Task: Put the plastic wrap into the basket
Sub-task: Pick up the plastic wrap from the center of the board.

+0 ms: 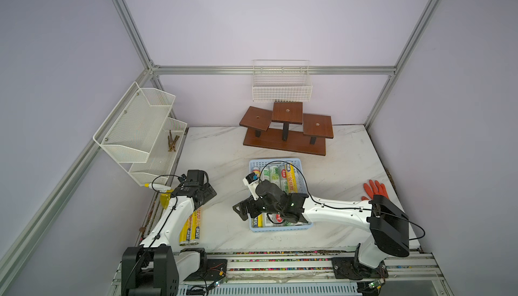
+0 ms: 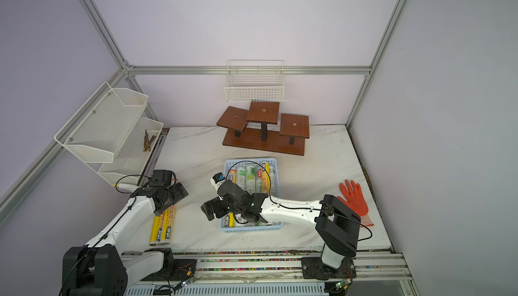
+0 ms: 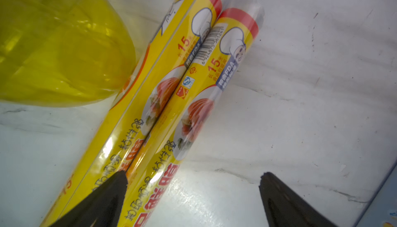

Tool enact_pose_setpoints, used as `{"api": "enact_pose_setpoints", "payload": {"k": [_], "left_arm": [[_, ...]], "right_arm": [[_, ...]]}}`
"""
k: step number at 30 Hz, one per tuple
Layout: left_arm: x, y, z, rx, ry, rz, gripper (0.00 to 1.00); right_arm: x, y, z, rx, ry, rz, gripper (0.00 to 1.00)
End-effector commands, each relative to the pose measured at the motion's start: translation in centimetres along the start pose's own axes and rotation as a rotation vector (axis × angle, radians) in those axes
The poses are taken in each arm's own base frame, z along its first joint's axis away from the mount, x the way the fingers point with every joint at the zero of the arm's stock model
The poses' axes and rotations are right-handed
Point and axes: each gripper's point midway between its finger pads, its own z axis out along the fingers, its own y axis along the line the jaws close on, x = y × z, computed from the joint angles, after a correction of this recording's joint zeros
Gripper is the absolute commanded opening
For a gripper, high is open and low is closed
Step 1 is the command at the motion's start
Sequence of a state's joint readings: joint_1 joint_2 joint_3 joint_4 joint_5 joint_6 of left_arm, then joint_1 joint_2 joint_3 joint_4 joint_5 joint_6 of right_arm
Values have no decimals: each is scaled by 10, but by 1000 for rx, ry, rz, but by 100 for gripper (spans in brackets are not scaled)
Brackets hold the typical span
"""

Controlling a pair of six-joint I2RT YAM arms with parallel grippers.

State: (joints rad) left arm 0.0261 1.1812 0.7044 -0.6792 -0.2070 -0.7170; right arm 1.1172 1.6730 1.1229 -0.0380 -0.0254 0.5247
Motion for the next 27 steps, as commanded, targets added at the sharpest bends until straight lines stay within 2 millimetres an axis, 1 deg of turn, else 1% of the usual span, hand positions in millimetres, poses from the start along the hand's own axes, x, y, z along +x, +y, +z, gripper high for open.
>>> {"api": "enact_pose_setpoints", "payload": {"k": [1, 4, 6, 9, 13, 17, 20, 22, 25, 27], "left_arm": [[-7, -9, 8, 31, -7, -1, 100], [-5, -8, 16, 3, 17, 10, 100], [1, -6, 23, -11, 45, 20, 99], [10, -11, 31, 5, 101, 34, 97], [22, -27, 31, 91, 174, 61, 91], [26, -31, 27, 125, 180, 70, 86], [30, -32, 27, 136, 195, 79, 82], [35, -40, 27, 161, 216, 106, 79], [42, -44, 31, 143, 240, 153, 74], [45, -43, 35, 108, 251, 181, 71]], "right_arm": [[1, 4, 1, -11, 7, 11, 99], [1, 3, 0, -7, 7, 8, 99], [1, 2, 0, -1, 4, 7, 99], [2, 0, 0, 7, 3, 6, 99], [4, -3, 2, 14, 9, 9, 99], [6, -4, 3, 13, 12, 11, 99], [7, -5, 3, 17, 11, 11, 99], [7, -6, 3, 23, 13, 10, 99], [7, -8, 0, 34, 10, 5, 99], [7, -11, -3, 50, 3, 2, 99]]}}
